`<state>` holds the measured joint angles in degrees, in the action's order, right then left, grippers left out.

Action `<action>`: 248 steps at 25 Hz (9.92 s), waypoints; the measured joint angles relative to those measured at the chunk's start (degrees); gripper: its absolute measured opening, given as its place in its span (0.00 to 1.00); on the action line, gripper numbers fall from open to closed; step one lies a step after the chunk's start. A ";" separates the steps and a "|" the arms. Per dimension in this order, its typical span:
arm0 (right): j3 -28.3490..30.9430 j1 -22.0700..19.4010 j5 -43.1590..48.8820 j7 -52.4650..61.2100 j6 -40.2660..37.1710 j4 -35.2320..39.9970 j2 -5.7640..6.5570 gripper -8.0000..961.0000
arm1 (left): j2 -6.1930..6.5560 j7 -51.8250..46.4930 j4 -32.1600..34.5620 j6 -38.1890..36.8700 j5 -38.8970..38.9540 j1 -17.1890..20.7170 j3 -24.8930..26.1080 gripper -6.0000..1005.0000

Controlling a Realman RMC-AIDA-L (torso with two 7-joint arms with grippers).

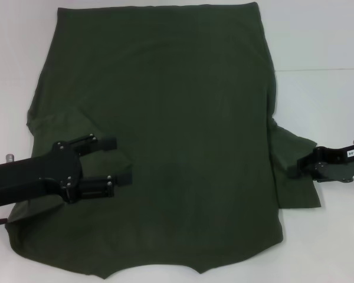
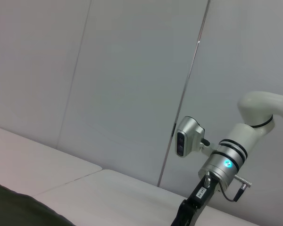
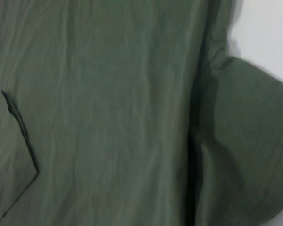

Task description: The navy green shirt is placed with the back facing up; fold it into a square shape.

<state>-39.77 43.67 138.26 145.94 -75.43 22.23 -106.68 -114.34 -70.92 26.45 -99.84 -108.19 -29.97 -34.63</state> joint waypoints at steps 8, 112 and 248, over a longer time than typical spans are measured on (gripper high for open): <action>-0.05 -0.03 0.05 -0.08 -0.13 0.29 0.07 0.25 | -0.01 0.00 0.00 0.00 0.00 0.00 0.00 0.92; -4.70 5.88 -12.65 -19.65 -11.99 8.45 2.36 0.94 | 11.96 -59.16 6.54 -3.97 -17.69 3.33 11.91 0.92; -8.81 -1.86 -1.92 -5.11 -11.52 0.00 3.23 0.93 | 10.24 -70.67 2.72 14.73 -36.74 -4.48 2.90 0.01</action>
<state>-48.57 41.81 136.34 140.83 -86.95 22.23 -103.45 -104.10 -141.59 29.17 -85.11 -144.93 -34.45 -31.73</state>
